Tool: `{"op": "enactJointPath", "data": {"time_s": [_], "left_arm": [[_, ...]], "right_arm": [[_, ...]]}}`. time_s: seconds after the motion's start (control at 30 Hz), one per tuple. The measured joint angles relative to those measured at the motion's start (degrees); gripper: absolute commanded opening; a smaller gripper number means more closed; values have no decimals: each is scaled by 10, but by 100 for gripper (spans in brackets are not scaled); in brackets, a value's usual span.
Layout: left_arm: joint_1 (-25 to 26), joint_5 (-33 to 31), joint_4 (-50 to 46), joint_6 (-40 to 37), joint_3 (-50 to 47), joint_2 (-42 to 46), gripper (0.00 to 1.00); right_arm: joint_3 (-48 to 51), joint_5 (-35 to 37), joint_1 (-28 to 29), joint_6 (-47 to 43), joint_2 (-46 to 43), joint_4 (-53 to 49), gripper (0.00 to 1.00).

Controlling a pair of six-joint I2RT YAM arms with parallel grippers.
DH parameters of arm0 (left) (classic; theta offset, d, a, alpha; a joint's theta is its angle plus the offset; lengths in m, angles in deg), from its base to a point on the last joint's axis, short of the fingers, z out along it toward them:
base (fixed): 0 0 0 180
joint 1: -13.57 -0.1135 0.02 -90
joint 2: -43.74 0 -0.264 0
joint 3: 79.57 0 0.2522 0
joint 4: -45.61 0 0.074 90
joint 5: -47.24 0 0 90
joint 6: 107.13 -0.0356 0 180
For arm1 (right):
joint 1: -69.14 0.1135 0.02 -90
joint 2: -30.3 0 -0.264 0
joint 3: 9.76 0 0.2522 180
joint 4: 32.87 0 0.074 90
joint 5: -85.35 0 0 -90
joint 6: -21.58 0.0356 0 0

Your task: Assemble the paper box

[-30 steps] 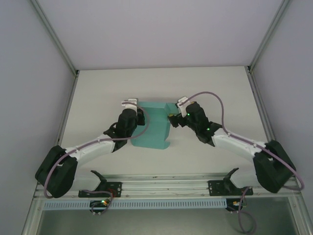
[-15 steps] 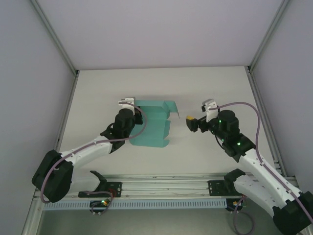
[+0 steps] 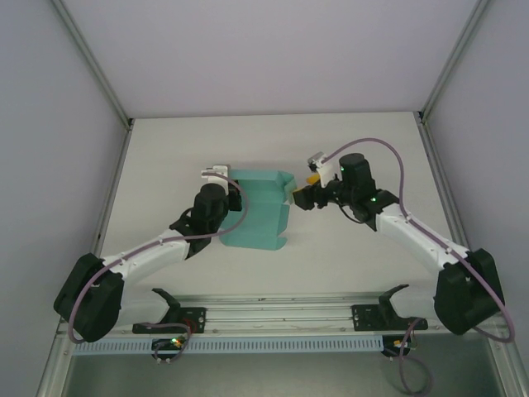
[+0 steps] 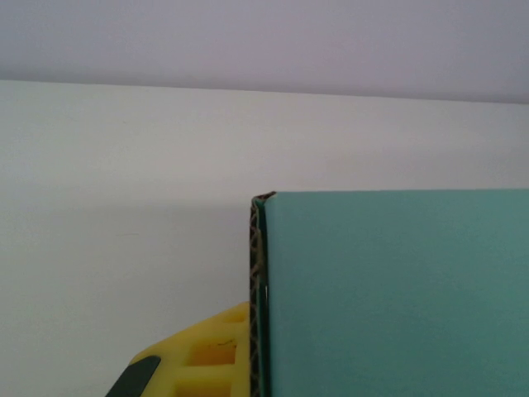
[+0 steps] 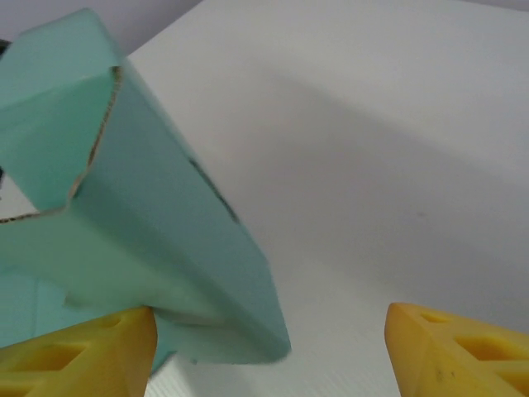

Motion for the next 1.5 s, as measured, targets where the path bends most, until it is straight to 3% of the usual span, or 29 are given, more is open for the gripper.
{"op": "enactJointPath", "data": {"time_s": [0.2, 0.43, 0.6, 0.7, 0.77, 0.93, 1.13, 1.37, 1.5], "left_arm": [[2, 0, 6, 0, 0, -18, 0], [3, -49, -4, 0, 0, -24, 0], [8, -66, -12, 3, 0, -25, 0], [12, -71, -12, 7, 0, -25, 0], [17, -73, -11, 10, 0, -25, 0], [32, -76, -9, 16, 3, -30, 0], [35, -76, -10, 22, 7, -45, 0], [43, -91, -35, 42, 30, -45, 0], [56, -132, -127, 104, 83, -56, 0]], "right_arm": [[-47, -4, 44, 16, 84, 48, 54], [-88, 71, 79, 24, 149, 63, 31], [-90, 194, 114, 26, 154, 71, 31], [-90, 265, 133, 32, 155, 79, 25], [-90, 313, 144, 45, 156, 84, 30], [-90, 399, 160, 75, 182, 102, 30], [-84, 435, 163, 86, 206, 140, 0], [-84, 507, 174, 96, 206, 156, 0], [-90, 574, 193, 137, 206, 133, 0]]}}
